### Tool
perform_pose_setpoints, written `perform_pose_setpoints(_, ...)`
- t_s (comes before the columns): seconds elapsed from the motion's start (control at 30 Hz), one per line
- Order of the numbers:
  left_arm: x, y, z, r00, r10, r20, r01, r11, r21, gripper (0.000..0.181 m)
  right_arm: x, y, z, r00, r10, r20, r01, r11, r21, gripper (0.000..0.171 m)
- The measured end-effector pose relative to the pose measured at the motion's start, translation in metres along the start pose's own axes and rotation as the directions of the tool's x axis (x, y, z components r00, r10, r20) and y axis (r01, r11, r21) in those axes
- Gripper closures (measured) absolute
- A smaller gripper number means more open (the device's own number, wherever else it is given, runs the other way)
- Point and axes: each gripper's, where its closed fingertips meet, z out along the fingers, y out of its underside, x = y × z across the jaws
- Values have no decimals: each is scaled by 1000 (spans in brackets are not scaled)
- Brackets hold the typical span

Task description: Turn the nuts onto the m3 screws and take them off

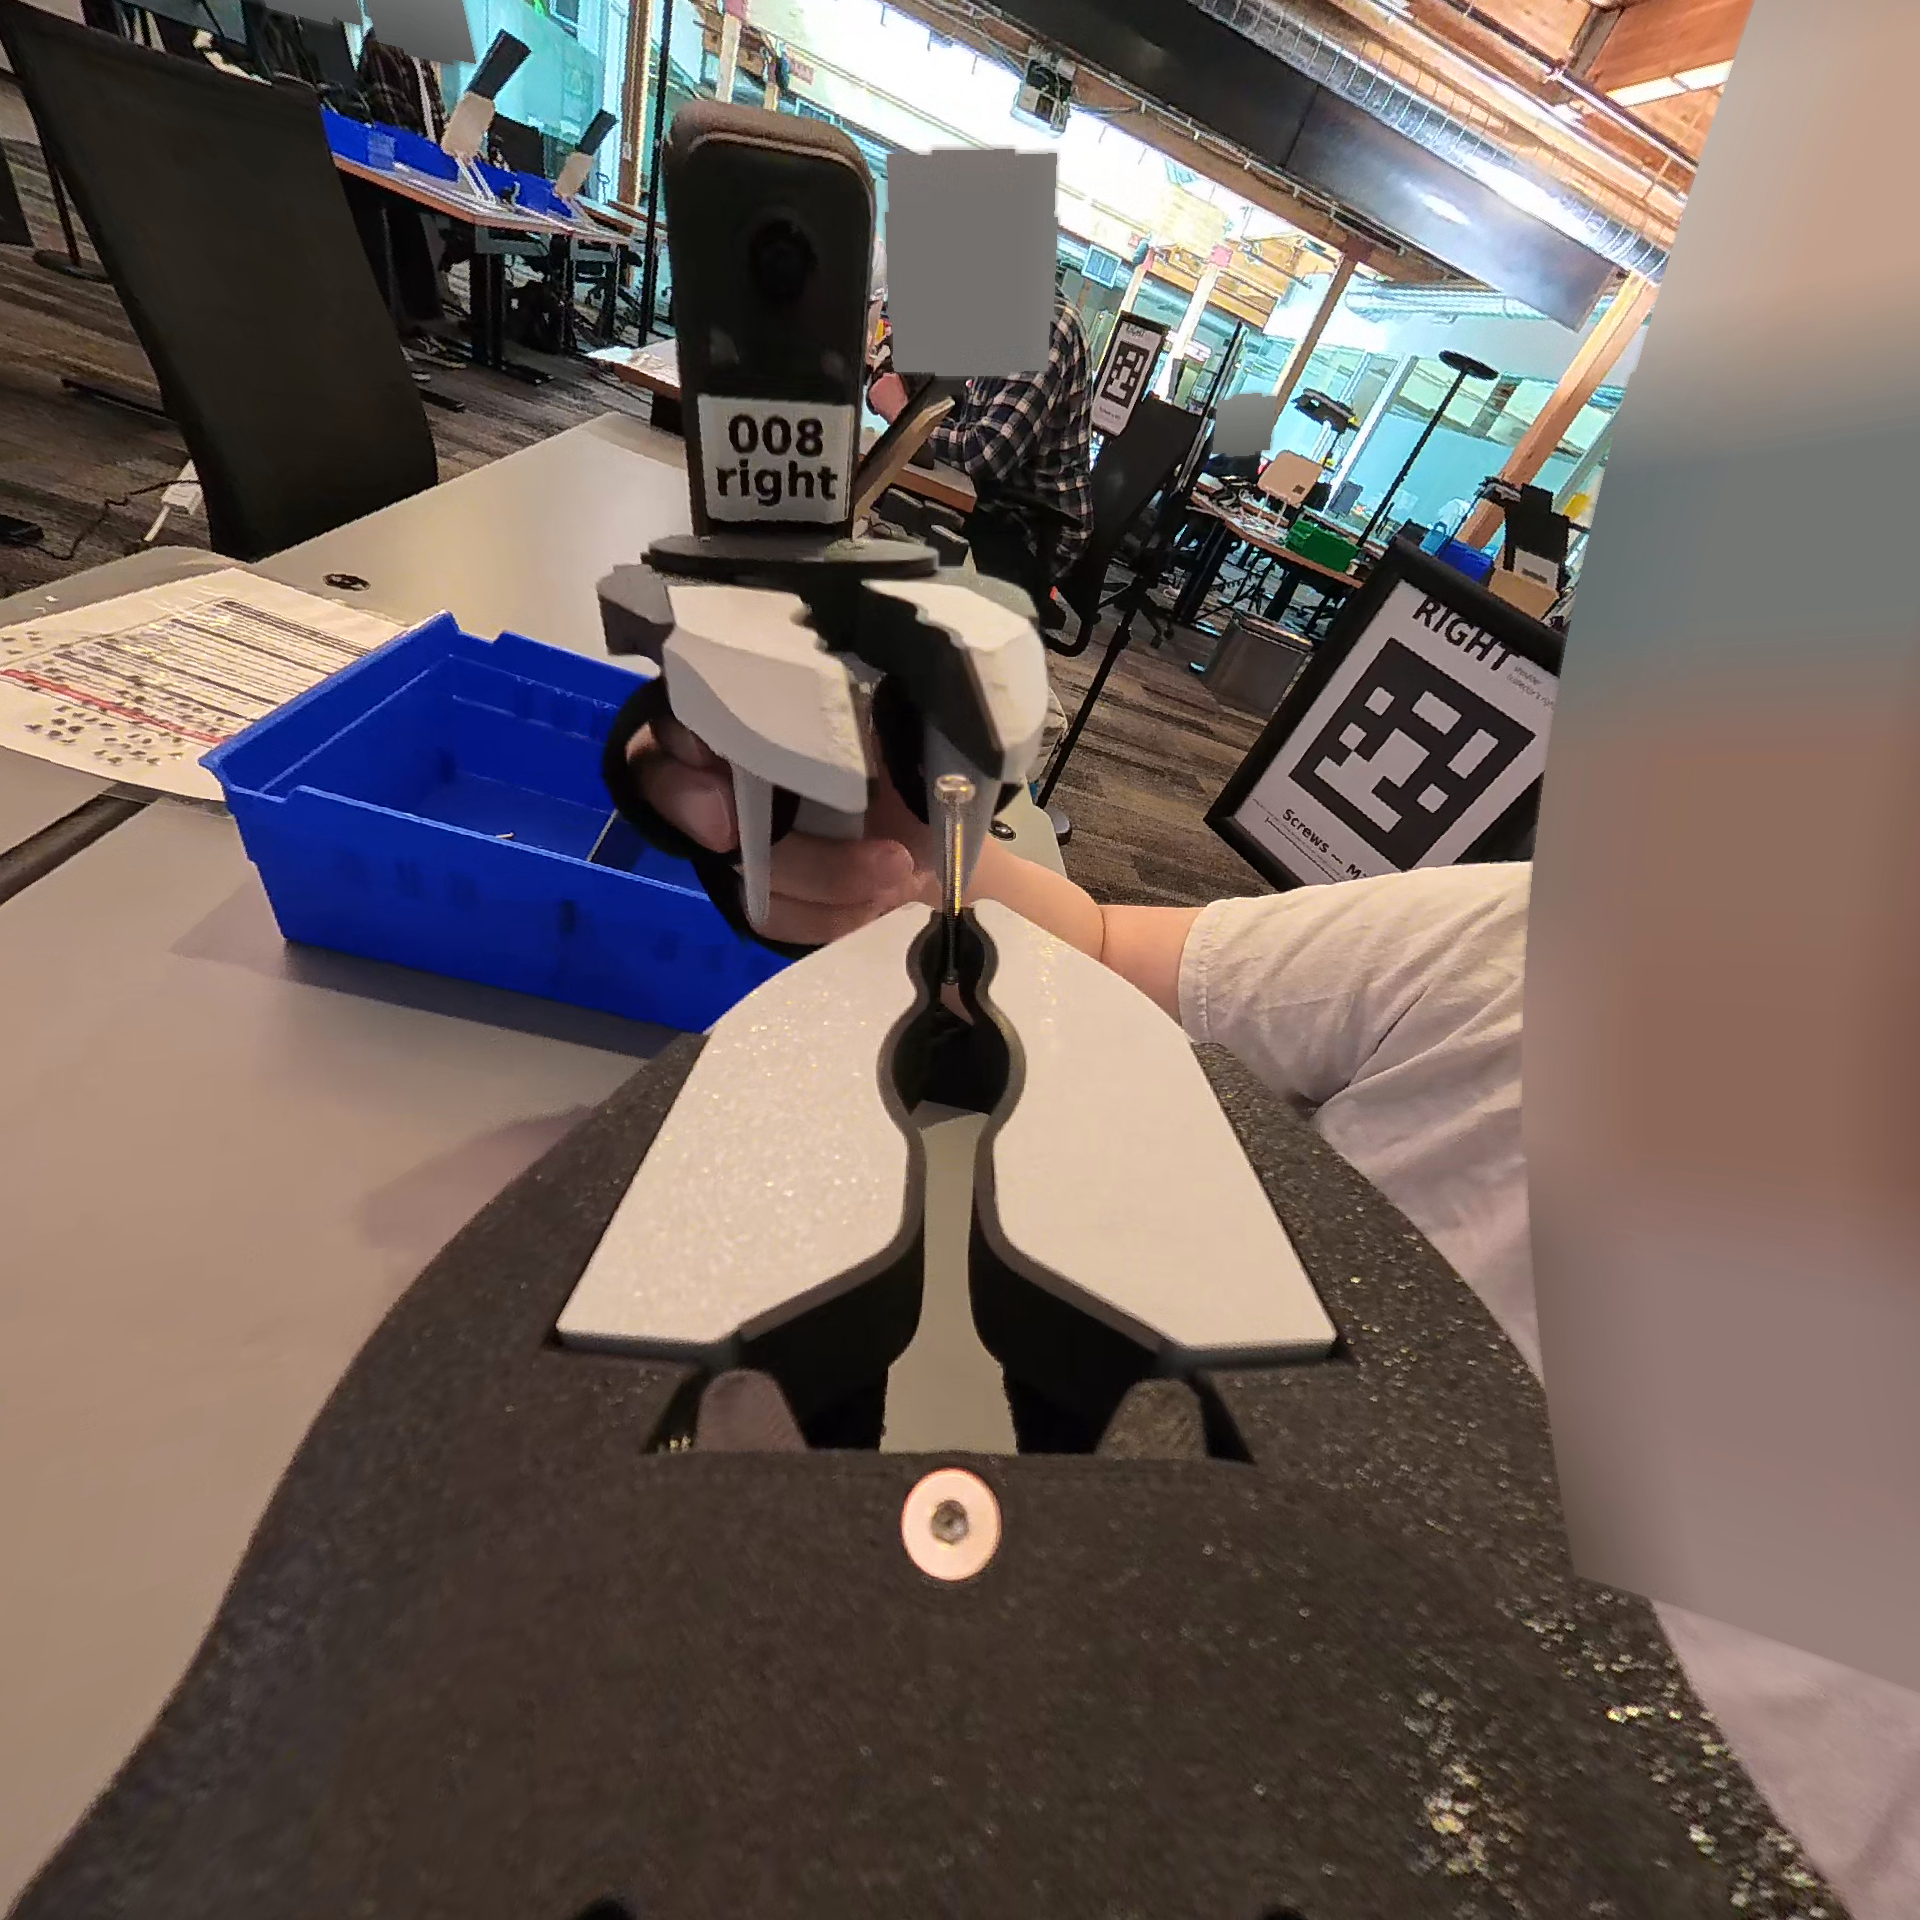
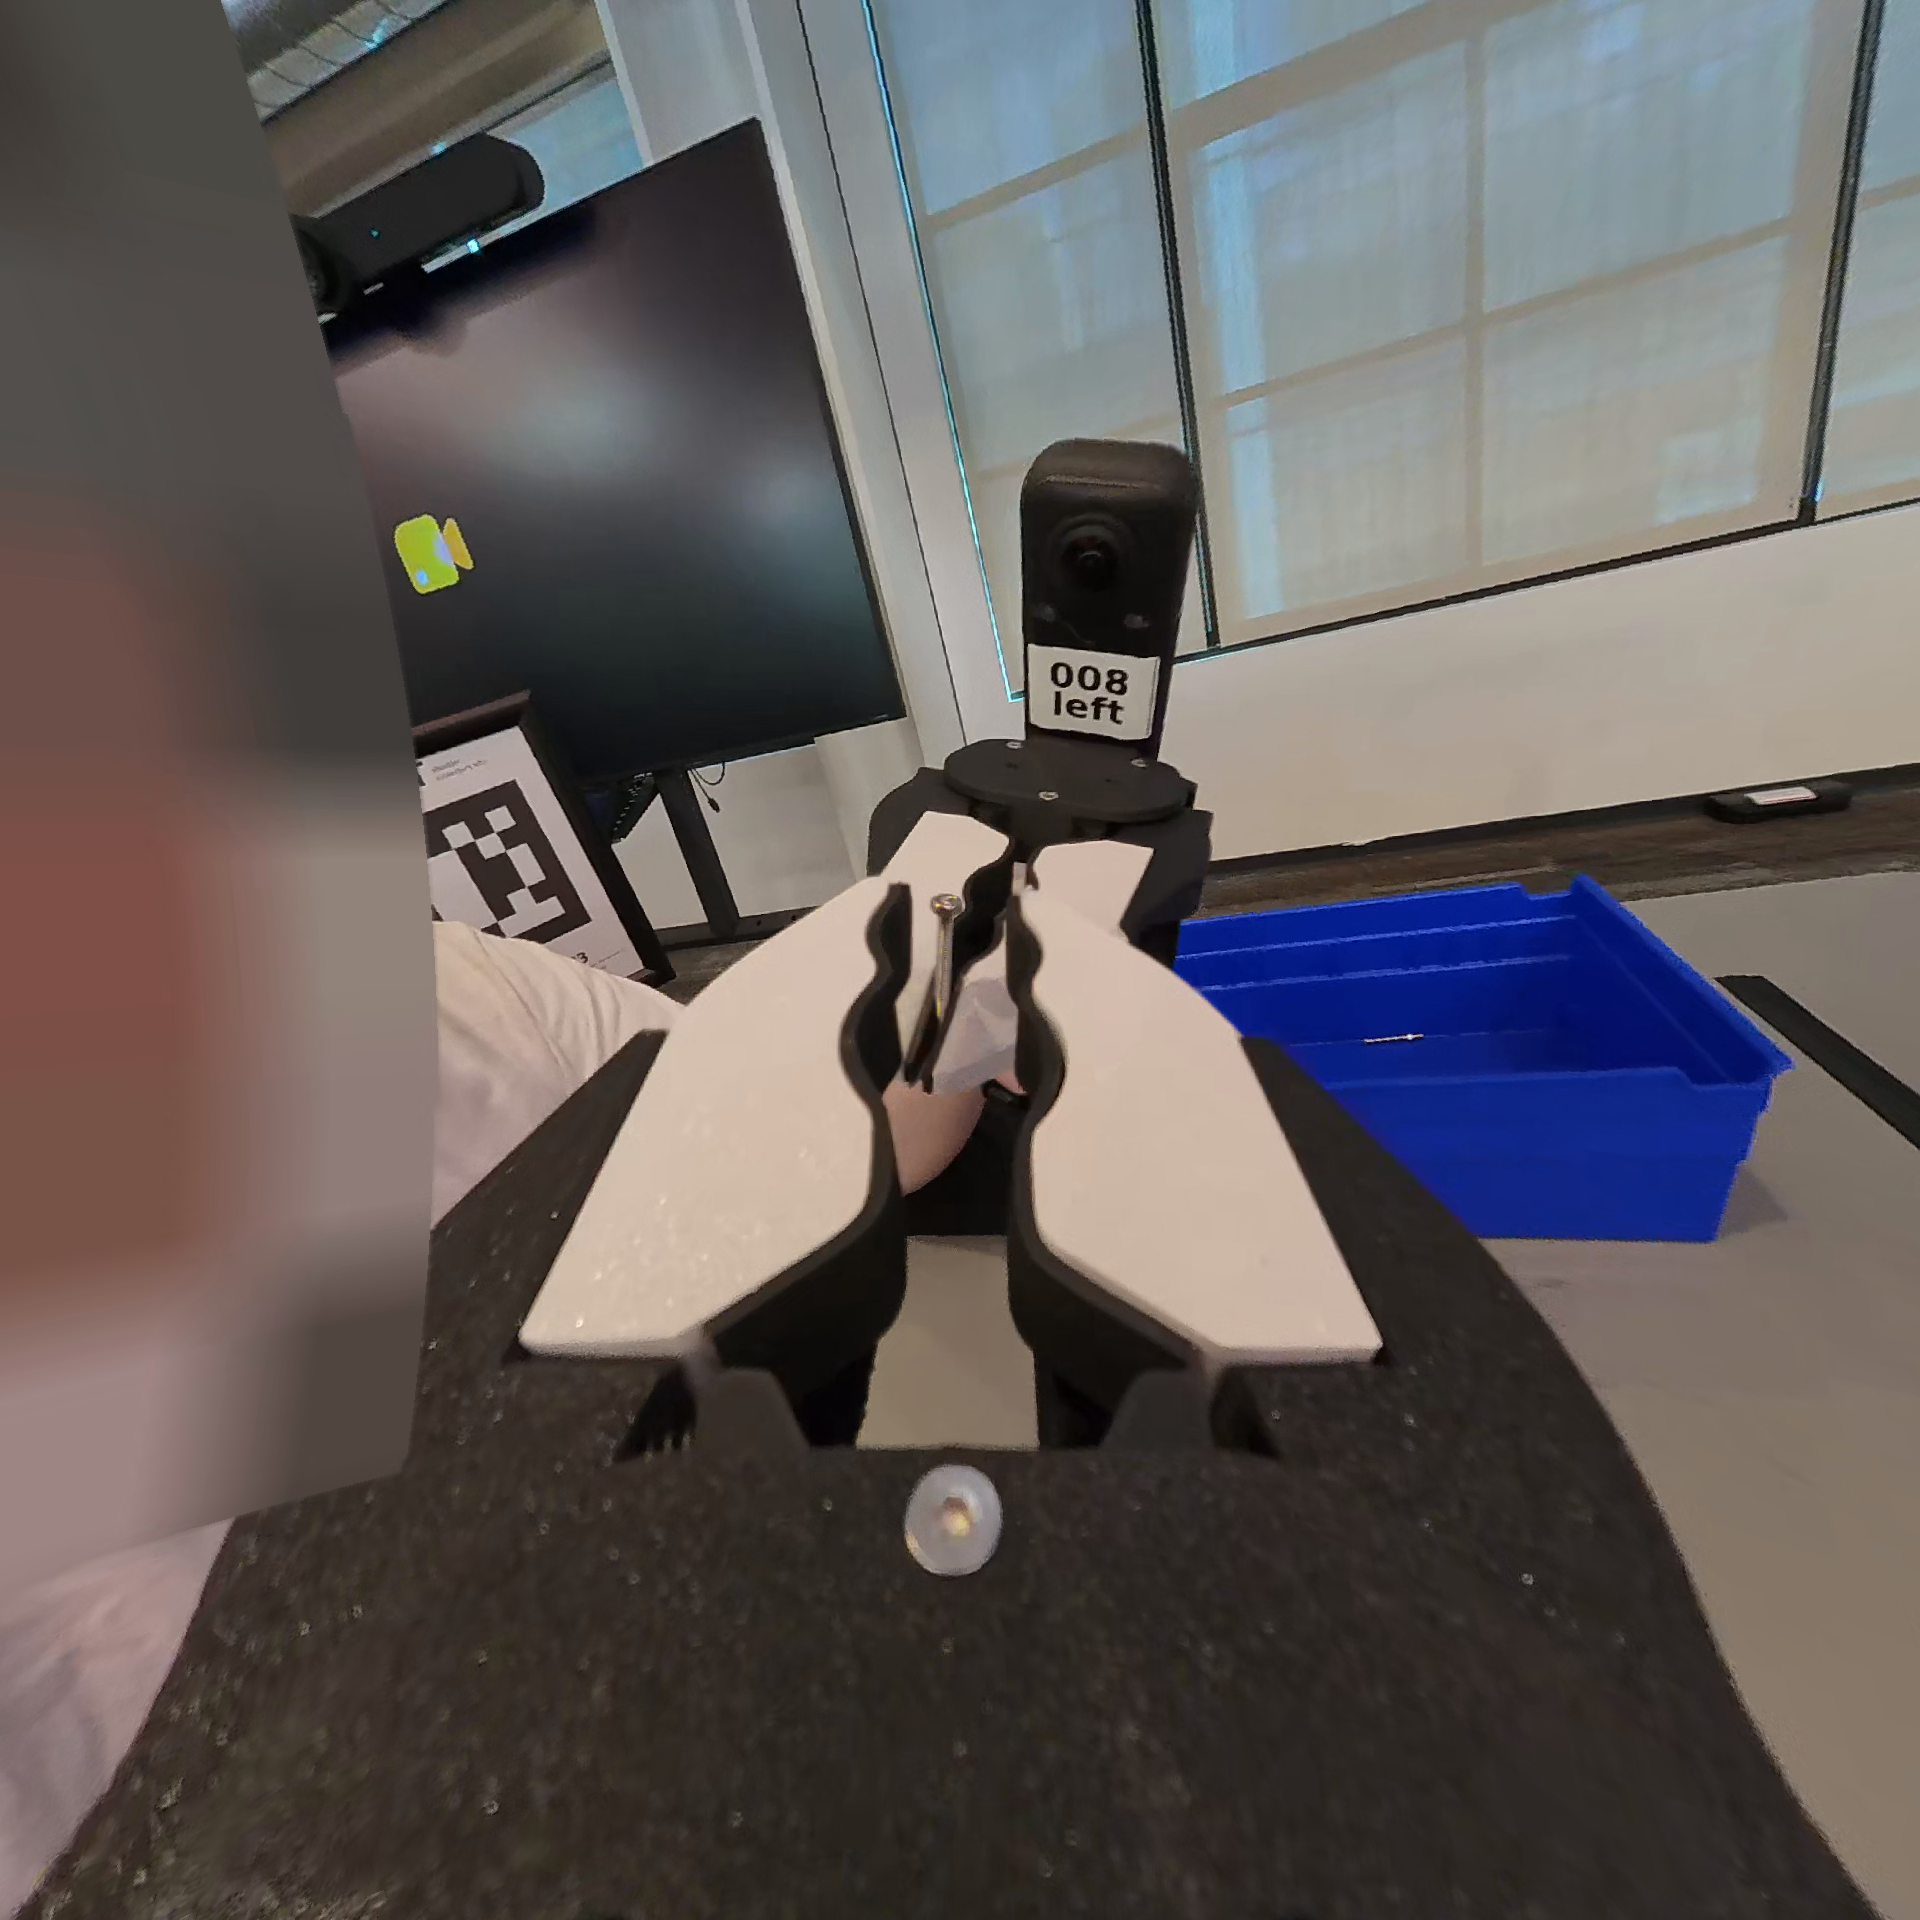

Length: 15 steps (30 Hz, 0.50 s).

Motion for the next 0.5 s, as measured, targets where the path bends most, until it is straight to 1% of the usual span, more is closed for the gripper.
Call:
perform_pose_setpoints(0.17, 1, 0, 0, 1000, 5, 5, -5, 1000, 1, 180, 4, 3, 0, 1000, 24, 6, -24, 1000, -1, 154)
perform_pose_setpoints(0.2, 2, -1, -1, 1000, 0, -5, 0, 1000, 5, 180, 6, 1, -3, 1000, 24, -4, -24, 1000, 6, 158)
perform_pose_setpoints(0.23, 2, -2, -1, 1000, -3, -10, 3, 1000, 6, 180, 8, 0, -5, 1000, 23, -14, -23, 1000, 10, 158)
perform_pose_setpoints(0.37, 2, 0, -1, 1000, 7, 1, -7, 1000, -2, 180, -3, -5, -4, 999, 22, 38, -23, 999, 29, 157)
perform_pose_setpoints(0.5, 2, 1, 2, 1000, 6, -3, -6, 1000, -8, 180, -7, 2, 4, 999, 11, 41, -11, 1000, -4, 155)
